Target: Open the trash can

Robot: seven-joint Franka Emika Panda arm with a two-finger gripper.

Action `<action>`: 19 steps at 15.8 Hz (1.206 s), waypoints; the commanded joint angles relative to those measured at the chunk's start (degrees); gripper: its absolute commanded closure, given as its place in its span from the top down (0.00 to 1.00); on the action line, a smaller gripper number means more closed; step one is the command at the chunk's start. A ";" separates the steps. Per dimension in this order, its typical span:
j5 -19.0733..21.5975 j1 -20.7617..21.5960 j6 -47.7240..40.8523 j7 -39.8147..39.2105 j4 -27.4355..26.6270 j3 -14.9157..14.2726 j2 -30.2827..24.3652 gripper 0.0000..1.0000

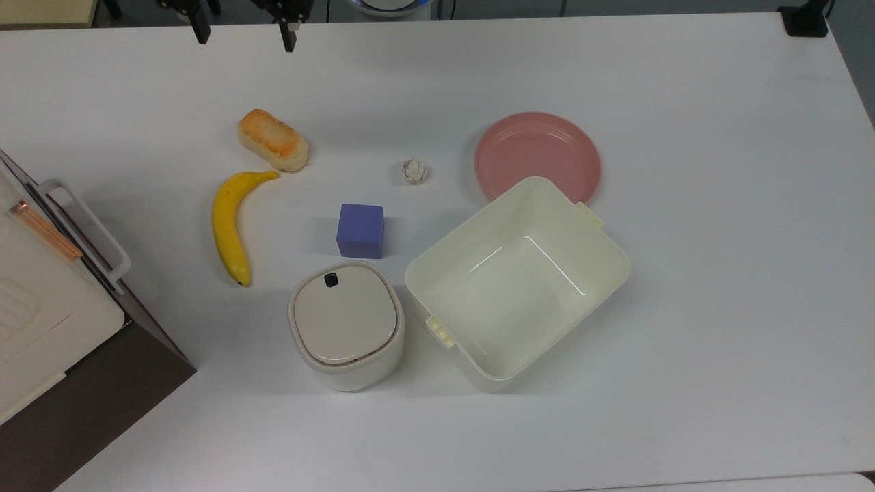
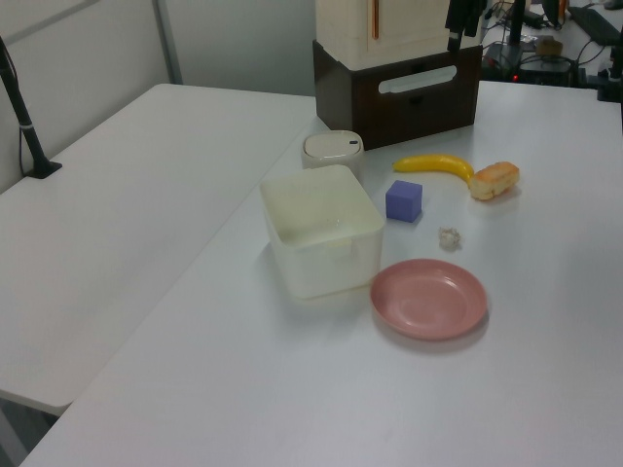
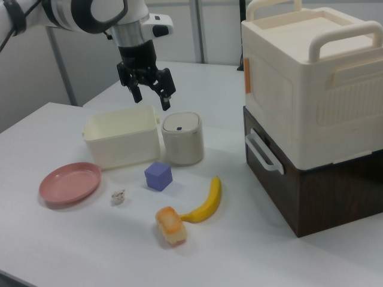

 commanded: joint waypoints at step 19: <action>-1.04 3.49 4.34 -0.21 2.09 -0.05 5.80 0.00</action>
